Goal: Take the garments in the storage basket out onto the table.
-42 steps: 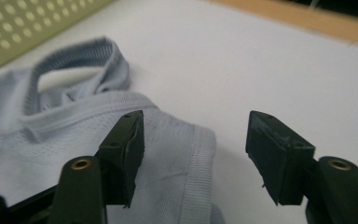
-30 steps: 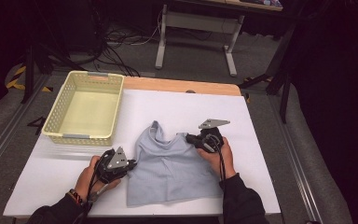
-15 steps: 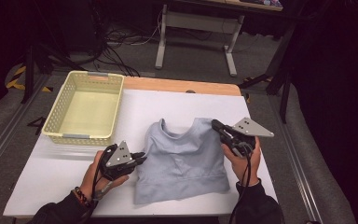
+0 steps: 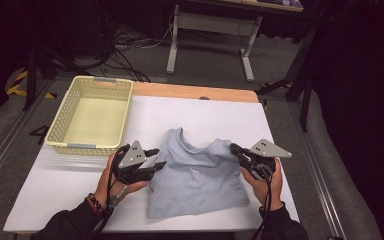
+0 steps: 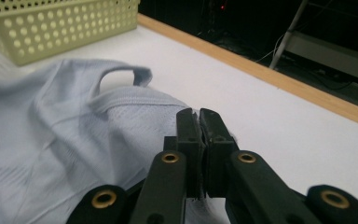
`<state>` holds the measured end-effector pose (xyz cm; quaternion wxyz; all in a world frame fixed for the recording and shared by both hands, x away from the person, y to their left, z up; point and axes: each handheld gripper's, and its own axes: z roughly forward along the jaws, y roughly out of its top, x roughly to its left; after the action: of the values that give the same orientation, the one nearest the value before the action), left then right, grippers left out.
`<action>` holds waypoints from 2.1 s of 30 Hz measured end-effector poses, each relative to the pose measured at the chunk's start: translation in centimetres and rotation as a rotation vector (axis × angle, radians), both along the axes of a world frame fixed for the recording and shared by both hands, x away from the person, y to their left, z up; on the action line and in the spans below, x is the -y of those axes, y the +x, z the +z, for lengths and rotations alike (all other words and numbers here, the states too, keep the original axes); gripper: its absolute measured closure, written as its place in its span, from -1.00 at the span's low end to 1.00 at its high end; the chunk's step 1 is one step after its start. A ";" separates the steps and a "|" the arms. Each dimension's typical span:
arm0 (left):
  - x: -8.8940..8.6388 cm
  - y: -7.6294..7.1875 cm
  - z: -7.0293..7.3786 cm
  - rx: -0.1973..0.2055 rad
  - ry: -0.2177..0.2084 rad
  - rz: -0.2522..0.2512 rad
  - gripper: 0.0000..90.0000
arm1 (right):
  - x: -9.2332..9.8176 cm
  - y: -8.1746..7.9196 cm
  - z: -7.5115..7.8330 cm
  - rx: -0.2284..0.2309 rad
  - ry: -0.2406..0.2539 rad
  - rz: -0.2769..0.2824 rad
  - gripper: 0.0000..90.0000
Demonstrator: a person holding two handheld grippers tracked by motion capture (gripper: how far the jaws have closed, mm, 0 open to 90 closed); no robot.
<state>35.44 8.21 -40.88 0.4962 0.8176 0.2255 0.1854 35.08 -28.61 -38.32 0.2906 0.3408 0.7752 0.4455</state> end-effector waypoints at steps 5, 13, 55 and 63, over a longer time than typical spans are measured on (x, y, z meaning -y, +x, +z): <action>2.2 2.5 0.4 0.004 0.039 0.078 -0.21 | -1.0 -0.9 -1.9 -0.073 -0.035 0.072 0.94; 4.0 7.5 -1.0 -0.091 0.073 0.173 -0.26 | -1.7 -2.5 -4.6 -0.145 -0.091 0.125 0.95; 5.0 10.9 -3.1 -0.143 0.120 0.108 0.96 | -0.5 -1.9 -2.7 -0.017 -0.069 0.006 0.20; 5.3 10.5 -2.6 -0.126 0.126 0.089 0.96 | -0.3 0.3 -0.5 -0.068 0.065 -0.004 -0.02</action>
<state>45.92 2.87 -43.48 0.4199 0.8465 0.2801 0.1695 35.38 -28.30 -38.78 0.2538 0.3665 0.7690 0.4582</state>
